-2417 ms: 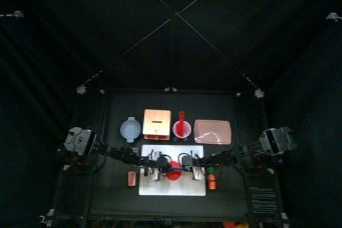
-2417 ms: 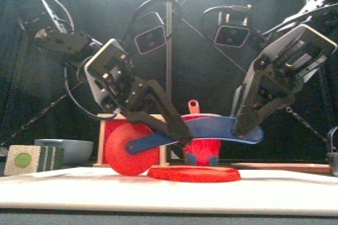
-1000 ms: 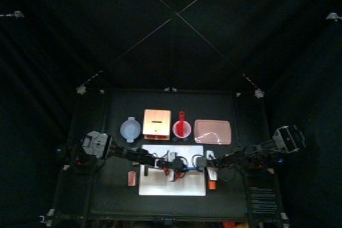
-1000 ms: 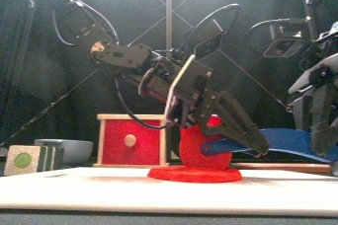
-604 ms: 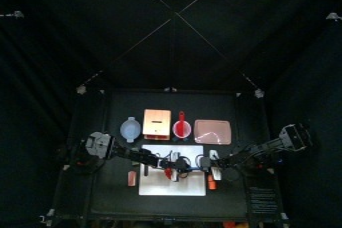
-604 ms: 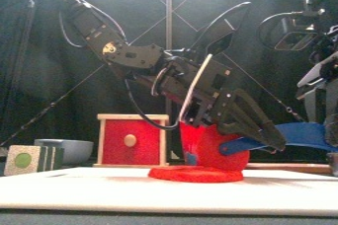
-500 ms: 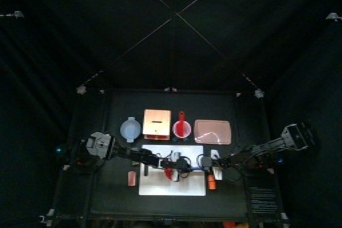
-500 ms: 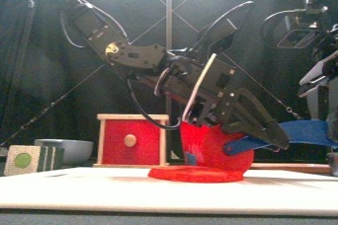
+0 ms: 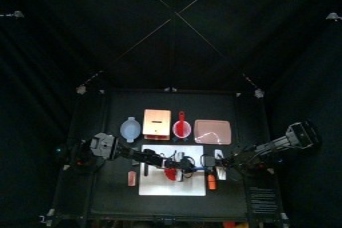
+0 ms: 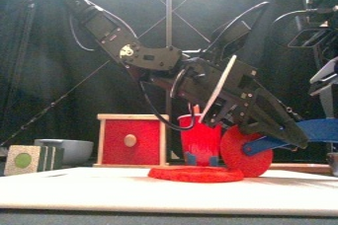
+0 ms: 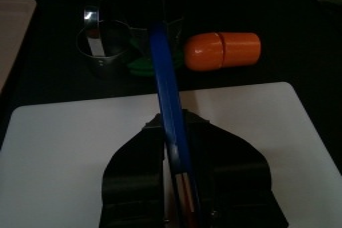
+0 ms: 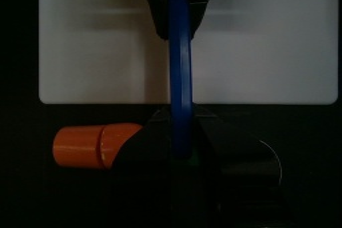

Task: Cut dough in half

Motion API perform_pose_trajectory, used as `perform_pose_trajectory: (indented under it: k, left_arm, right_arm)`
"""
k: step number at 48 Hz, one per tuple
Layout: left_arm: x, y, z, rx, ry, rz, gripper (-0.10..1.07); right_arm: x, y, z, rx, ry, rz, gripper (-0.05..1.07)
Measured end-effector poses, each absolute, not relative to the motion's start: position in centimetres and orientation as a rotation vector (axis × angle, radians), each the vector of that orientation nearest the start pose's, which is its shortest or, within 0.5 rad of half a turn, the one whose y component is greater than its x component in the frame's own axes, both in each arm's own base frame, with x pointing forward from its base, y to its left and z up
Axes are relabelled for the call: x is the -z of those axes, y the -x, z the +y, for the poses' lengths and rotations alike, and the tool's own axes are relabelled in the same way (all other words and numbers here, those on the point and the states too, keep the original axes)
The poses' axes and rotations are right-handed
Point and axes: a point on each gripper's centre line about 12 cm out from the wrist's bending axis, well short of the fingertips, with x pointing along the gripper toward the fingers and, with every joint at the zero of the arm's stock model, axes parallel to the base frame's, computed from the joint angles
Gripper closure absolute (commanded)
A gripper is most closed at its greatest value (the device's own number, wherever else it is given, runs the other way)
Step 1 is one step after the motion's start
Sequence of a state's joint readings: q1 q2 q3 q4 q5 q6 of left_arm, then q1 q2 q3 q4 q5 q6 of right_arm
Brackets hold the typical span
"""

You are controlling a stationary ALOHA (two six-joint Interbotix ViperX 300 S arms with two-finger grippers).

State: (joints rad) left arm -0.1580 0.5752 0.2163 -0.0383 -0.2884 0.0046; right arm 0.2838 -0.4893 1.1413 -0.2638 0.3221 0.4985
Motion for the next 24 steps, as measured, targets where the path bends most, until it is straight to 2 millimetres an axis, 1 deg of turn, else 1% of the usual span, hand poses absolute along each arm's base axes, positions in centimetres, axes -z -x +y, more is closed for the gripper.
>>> perform_pose_trajectory:
  k: [16,24]
  left_arm:
    - [-7.47,-52.01,-8.17,0.136,-0.012,0.523,0.58]
    - [-7.46,-51.27,-8.04,0.135,-0.012,0.536,0.58]
  right_arm:
    - [-14.14,-21.26,5.15,-0.075,-0.041,0.949,0.70]
    - [-14.15,-21.95,5.27,-0.086,-0.026,0.934,0.70]
